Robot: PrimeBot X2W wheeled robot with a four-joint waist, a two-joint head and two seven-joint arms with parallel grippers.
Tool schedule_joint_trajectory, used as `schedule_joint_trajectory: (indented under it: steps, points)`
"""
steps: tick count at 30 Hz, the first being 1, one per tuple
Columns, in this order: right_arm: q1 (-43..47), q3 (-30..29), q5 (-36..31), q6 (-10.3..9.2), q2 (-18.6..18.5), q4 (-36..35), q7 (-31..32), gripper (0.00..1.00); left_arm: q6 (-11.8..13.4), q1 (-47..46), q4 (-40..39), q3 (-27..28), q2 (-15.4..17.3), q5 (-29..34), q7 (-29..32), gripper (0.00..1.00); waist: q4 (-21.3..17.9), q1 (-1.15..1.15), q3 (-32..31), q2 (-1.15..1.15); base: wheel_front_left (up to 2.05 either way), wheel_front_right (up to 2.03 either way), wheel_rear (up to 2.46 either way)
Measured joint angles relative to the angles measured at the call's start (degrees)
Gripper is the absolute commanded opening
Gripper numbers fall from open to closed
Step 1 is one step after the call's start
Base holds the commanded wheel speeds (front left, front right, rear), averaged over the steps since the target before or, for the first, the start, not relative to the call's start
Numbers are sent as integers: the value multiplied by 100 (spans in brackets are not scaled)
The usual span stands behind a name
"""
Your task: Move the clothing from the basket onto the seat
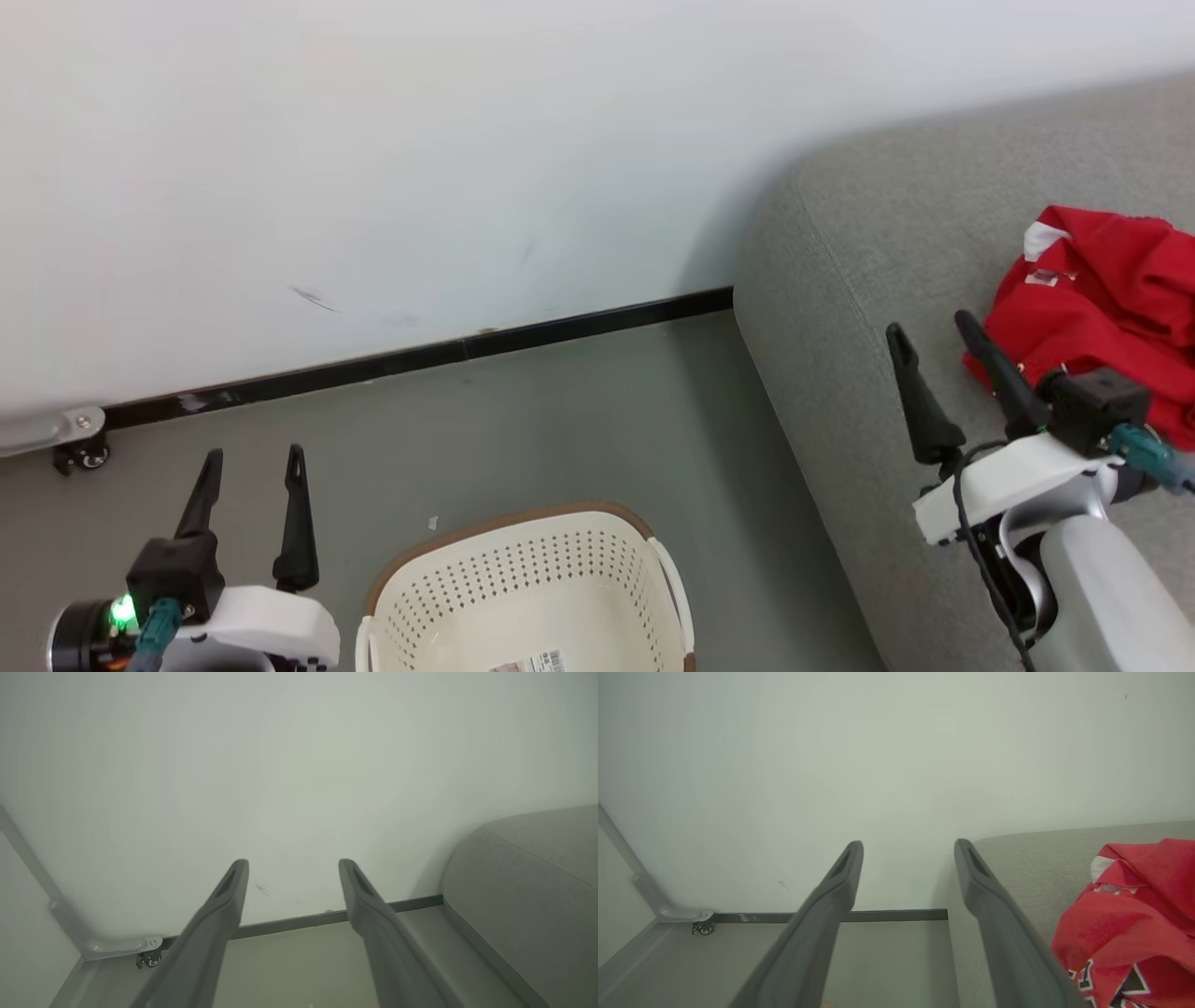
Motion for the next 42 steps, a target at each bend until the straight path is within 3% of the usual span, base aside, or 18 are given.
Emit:
schedule_joint_trajectory:
  steps: [9,21,42]
  points:
    - [686,-176,-107,0,237,-186,1,100,37,399,73,40,-65,-12,0,100,268,0,-298,0,0,0,0]
    - [1374,-366,-359,0,401,-438,1,100,-134,452,254,-148,47,121,0,100,501,0,-565,0,0,0,0]
    - [1697,-447,-509,0,481,-768,1,100,-69,454,321,-93,78,301,0,100,612,0,-538,0,0,0,0]
